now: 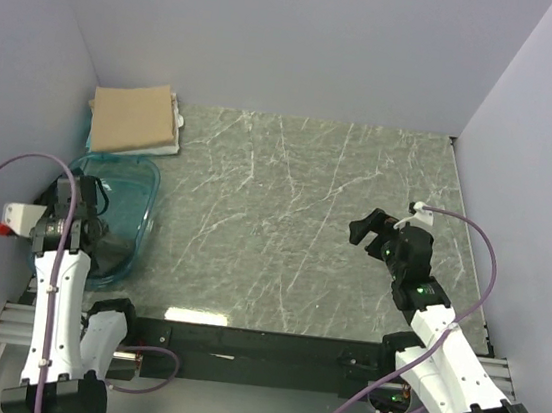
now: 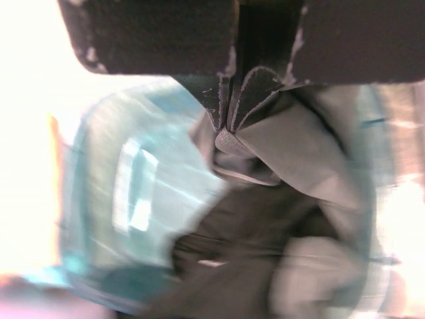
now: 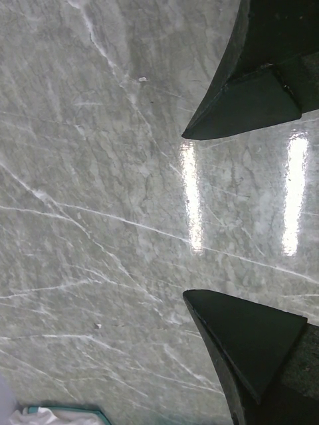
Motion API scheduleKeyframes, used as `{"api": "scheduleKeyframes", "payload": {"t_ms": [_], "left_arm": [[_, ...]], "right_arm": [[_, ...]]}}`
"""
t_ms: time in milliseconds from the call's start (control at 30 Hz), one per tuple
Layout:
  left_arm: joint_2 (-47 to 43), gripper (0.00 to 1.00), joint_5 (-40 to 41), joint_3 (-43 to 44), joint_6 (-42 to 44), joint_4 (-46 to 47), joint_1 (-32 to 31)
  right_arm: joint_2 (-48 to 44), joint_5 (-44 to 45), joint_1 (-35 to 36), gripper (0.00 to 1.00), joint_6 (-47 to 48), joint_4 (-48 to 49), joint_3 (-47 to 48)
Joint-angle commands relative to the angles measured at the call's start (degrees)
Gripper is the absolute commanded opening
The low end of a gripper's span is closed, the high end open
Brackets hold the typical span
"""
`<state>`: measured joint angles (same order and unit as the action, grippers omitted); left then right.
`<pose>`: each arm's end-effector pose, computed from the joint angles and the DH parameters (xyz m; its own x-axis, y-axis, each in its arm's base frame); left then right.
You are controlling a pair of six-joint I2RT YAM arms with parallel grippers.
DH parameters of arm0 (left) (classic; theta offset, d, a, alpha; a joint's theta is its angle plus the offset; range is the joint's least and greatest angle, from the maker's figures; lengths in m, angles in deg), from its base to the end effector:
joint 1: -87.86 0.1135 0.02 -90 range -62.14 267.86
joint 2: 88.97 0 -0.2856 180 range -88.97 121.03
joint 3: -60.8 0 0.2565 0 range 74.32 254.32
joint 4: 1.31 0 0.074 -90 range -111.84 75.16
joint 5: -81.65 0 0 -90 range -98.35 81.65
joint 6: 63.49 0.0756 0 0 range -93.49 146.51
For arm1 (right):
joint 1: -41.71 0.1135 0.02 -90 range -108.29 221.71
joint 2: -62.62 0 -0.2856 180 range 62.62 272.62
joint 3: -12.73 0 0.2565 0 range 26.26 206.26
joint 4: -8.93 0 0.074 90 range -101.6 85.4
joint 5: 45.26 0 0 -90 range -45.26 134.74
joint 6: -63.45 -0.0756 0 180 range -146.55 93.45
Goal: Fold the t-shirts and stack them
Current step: Grab the tshirt from the pile, then move the tshirt to the center of the board
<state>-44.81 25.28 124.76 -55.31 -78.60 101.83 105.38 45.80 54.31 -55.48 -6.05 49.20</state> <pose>0.1161 0.0720 0.2839 0.3684 -0.7576 -0.5388 -0.8797 -0.0968 -0.4655 0.2000 0.0433 0.2250 -0.4072 0.4046 -0.8188 -0.0049 0.8956 0.4449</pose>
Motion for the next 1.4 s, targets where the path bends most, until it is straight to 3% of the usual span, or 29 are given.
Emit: {"api": "scheduleKeyframes", "payload": {"t_ms": [0,167,467,700,900,1033,1167,1267,1367], "left_arm": [[-1.35,0.01,-7.33,5.98,13.07,11.71,0.17],[-0.93,0.01,-16.65,12.13,23.27,25.26,-0.26],[2.58,0.01,-29.22,26.28,27.94,38.0,-2.9],[11.55,0.01,-34.14,48.4,32.25,36.87,-3.78],[18.14,0.01,-41.79,60.46,33.04,38.98,-3.78],[21.58,0.01,-48.03,62.77,31.38,42.92,-5.1],[23.78,0.01,-46.29,63.21,32.25,46.27,-11.24],[25.53,0.01,-45.06,61.89,34.09,48.56,-19.49],[30.53,0.01,-40.49,66.0,37.95,46.9,-29.07]], "right_arm": [[0.13,0.96,-0.03,0.99,-0.16,0.57,2.46],[-0.14,1.49,-0.03,0.99,0.01,0.31,2.64],[0.21,2.02,-0.03,0.99,-0.17,0.49,2.63],[-0.92,3.33,-0.03,0.99,0.01,-0.22,2.46],[-0.84,4.21,-0.03,0.99,0.01,-0.57,2.72],[-1.01,5.18,-0.03,0.99,0.1,-0.83,2.81],[-1.1,5.79,-0.03,0.99,0.19,-0.83,2.64],[-1.1,6.41,-0.03,0.99,0.1,-1.09,2.72],[-1.36,6.5,0.05,0.99,0.1,-1.36,2.64]]}}
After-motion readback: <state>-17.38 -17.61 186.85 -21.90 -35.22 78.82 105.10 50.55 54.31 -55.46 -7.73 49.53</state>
